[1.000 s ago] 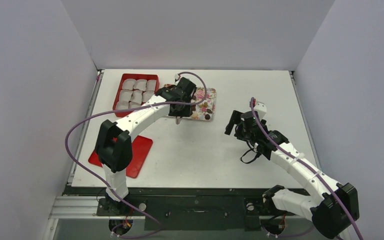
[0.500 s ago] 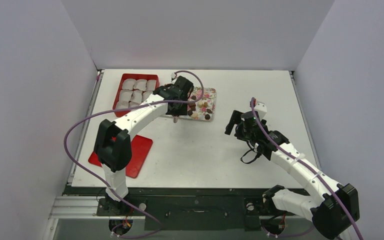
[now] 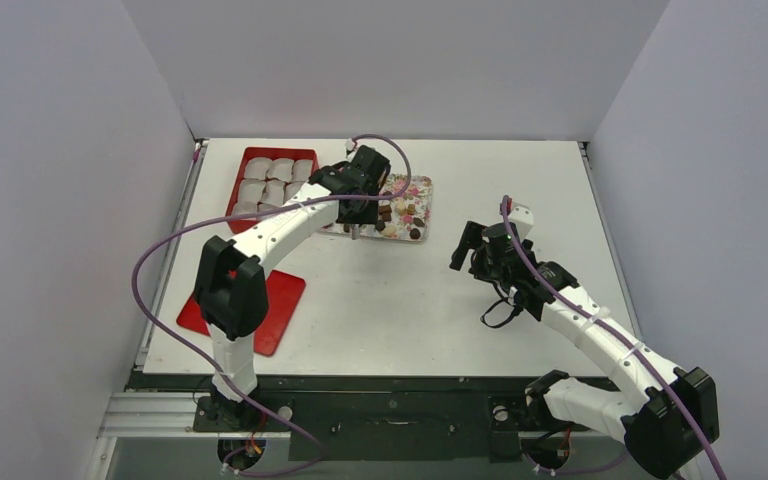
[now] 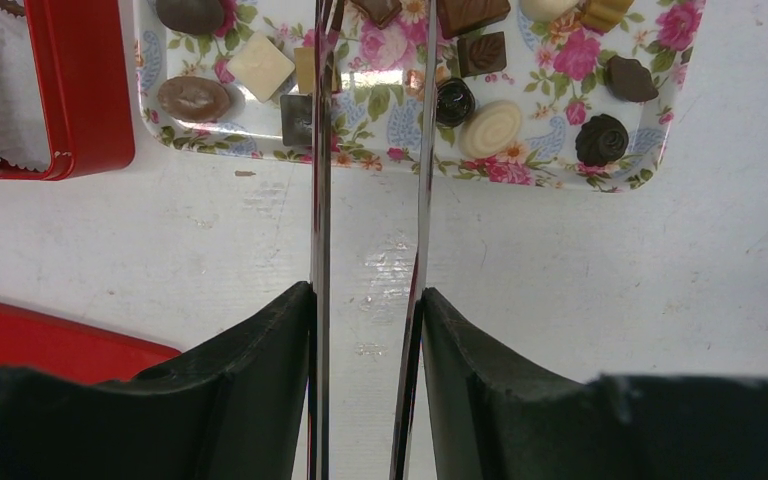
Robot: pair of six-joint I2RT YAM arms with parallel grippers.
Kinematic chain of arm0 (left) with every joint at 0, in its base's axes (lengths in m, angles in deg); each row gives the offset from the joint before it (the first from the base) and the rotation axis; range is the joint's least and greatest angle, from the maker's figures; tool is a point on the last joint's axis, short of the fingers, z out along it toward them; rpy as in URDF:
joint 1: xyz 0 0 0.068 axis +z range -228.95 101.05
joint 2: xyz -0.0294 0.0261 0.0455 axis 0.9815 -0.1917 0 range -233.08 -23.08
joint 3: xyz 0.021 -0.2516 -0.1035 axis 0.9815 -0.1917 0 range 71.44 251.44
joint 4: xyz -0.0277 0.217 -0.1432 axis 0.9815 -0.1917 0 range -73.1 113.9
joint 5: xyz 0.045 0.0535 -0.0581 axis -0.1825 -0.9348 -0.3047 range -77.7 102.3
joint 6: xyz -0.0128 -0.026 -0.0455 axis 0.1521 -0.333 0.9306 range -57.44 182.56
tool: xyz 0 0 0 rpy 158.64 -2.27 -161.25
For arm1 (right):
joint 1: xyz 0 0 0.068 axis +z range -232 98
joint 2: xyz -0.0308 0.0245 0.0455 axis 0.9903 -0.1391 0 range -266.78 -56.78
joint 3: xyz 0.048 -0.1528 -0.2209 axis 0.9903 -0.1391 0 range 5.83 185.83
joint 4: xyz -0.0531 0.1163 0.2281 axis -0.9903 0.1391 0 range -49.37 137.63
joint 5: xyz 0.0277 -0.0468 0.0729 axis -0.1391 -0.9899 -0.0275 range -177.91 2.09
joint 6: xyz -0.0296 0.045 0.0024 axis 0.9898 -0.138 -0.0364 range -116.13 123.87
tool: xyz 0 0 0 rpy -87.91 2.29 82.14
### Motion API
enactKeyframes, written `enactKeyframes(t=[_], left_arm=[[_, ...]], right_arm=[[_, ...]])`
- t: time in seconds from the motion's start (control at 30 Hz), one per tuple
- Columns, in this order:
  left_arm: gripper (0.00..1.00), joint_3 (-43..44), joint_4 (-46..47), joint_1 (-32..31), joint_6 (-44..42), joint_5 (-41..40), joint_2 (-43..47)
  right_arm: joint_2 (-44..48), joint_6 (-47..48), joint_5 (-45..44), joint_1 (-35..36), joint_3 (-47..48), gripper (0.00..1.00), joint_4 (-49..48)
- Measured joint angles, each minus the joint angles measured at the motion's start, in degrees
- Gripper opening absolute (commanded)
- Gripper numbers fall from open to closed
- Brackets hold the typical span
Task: Pack the chocolate
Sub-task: Pick up the fake chocolate from the plate.
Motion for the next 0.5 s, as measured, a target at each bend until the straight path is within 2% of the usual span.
enactKeyframes(t=[0.5], left_arm=[[0.38,0.02,-0.92,0.0,1.42,-0.02,-0.79]], right_arm=[[0.0,-0.24,0.02,0.0,-0.09,0.89,-0.26]])
